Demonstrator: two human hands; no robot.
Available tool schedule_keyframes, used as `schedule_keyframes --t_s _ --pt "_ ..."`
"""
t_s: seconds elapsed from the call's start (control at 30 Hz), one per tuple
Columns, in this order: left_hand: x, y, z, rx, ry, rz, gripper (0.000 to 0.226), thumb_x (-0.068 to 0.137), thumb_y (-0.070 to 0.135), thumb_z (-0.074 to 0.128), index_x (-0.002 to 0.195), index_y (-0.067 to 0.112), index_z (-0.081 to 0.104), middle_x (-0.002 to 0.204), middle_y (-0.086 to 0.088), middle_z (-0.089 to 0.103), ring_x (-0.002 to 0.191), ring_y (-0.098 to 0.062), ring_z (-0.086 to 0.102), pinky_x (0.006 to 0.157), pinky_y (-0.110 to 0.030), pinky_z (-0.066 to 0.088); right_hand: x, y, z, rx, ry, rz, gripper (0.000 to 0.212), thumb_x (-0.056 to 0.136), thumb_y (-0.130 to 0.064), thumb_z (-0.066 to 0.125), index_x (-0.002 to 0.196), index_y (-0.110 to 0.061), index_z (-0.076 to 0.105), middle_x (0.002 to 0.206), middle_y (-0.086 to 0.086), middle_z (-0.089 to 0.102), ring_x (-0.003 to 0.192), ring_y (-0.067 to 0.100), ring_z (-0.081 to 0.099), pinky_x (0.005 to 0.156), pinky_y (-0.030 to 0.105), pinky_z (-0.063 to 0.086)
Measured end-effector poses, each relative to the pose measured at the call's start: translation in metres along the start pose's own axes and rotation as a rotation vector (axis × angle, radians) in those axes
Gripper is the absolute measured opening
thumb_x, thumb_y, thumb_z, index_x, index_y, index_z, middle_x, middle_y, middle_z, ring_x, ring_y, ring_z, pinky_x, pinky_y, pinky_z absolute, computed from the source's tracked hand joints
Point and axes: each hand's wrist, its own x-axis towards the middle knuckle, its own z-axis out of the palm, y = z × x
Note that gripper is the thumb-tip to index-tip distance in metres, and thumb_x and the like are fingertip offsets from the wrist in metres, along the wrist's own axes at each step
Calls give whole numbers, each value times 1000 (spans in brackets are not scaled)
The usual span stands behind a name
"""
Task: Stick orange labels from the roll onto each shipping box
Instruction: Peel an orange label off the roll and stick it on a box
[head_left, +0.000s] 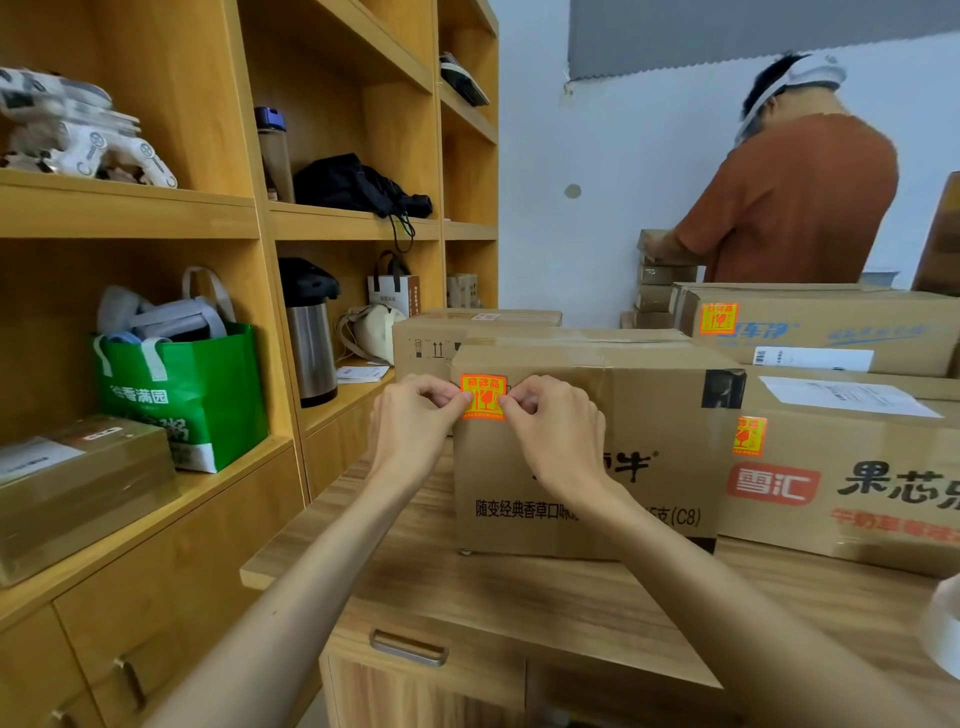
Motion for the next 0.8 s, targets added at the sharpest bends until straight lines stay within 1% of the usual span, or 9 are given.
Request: schedule_keyframes --t_s 0.27,0.33,0.43,0.5,0.53,0.57,0.63,0.73,0.8 --pt "0 2 1 147 22 61 13 85 39 78 78 30 74 82 12 67 79 -5 60 73 -36 55 1 -2 4 -146 71 -56 21 97 -35 57 87 -21 70 88 -7 69 78 18 64 61 30 33" --pt "0 2 2 213 25 84 18 86 43 77 77 29 71 83 12 65 80 -7 60 73 -38 56 2 -2 6 -209 87 -103 24 97 -35 57 80 -20 63 85 -6 66 74 21 63 59 31 35" --pt "3 -3 -1 249 30 141 25 85 46 76 76 28 62 81 11 62 77 -8 60 70 -42 57 4 0 5 -289 88 -154 30 97 -37 58 73 -20 51 77 -4 60 65 22 58 57 31 31" --pt "6 -7 -5 213 15 191 27 85 47 76 88 30 55 78 9 62 73 -8 61 66 -42 57 6 5 2 -289 176 -250 30 92 -35 65 72 -19 52 74 -2 58 63 20 55 55 28 30" --pt "8 -10 -7 190 -5 212 28 86 50 74 99 35 55 79 10 62 71 -8 61 65 -40 57 9 9 0 -291 240 -320 28 89 -34 68 72 -17 54 76 0 58 66 20 54 56 28 32" --pt "10 -11 -10 177 -37 223 33 88 53 71 114 41 54 82 10 63 72 -8 62 65 -38 57 12 12 -3 -306 295 -383 26 87 -34 69 75 -14 58 80 3 58 72 21 54 58 29 36" --pt "17 -14 -13 123 -158 221 48 92 55 66 137 47 50 91 13 64 80 -8 64 66 -37 58 20 18 -7 -350 301 -459 30 86 -41 68 88 -12 64 95 7 61 87 25 56 76 37 44" --pt "19 -13 -16 -1 -309 227 46 95 45 66 139 45 55 99 11 60 91 -11 64 67 -36 59 31 23 -14 -318 124 -445 46 87 -56 61 108 -16 68 116 5 65 109 26 58 105 43 36" --pt "19 -13 -17 -52 -307 233 40 94 38 69 133 42 60 97 8 59 91 -12 64 65 -31 57 35 27 -17 -260 24 -417 48 88 -63 55 110 -22 68 116 -3 66 112 20 56 113 43 28"
